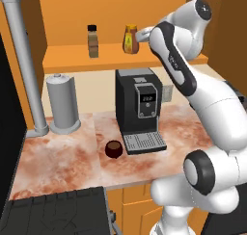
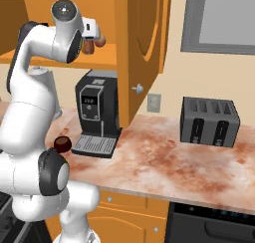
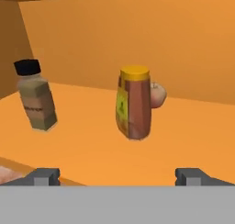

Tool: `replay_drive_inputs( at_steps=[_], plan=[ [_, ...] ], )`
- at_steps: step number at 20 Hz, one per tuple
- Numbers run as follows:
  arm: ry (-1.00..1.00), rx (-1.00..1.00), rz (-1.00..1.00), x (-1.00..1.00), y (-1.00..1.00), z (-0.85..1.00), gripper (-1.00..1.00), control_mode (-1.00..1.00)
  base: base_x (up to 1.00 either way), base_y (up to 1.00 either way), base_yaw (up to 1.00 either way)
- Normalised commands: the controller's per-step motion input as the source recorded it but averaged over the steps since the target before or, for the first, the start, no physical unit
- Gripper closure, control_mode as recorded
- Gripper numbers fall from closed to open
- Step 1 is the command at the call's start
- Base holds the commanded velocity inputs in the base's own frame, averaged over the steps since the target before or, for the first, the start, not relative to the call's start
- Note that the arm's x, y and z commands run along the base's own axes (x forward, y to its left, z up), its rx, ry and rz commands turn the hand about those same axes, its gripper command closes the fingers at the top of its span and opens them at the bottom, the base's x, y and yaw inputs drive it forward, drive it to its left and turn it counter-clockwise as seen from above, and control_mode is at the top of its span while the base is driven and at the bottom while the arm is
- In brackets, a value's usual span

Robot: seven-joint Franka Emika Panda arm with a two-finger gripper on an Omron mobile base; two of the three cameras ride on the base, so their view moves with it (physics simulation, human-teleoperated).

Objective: Pick the cinnamon and honey bottle from the cabinet and place them next to the mug.

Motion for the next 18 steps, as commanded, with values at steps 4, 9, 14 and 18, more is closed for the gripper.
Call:
replay_drive_inputs(
  at_steps=[4, 9, 14, 18],
  plan=[
    [0.0, 0.0, 0.04, 0.6, 0.0, -0.1, -1.0, -1.0, 0.0, 0.0, 0.0],
    [0.01, 0.0, 0.06, 0.59, 0.0, -0.01, -1.0, -1.0, 0.0, 0.0, 0.0],
    [0.0, 0.0, 0.04, 0.42, 0.0, 0.0, -1.0, -1.0, 0.0, 0.0, 0.0],
    [0.04, 0.0, 0.01, 0.18, 0.01, 0.0, -1.0, -1.0, 0.0, 0.0, 0.0]
  ],
)
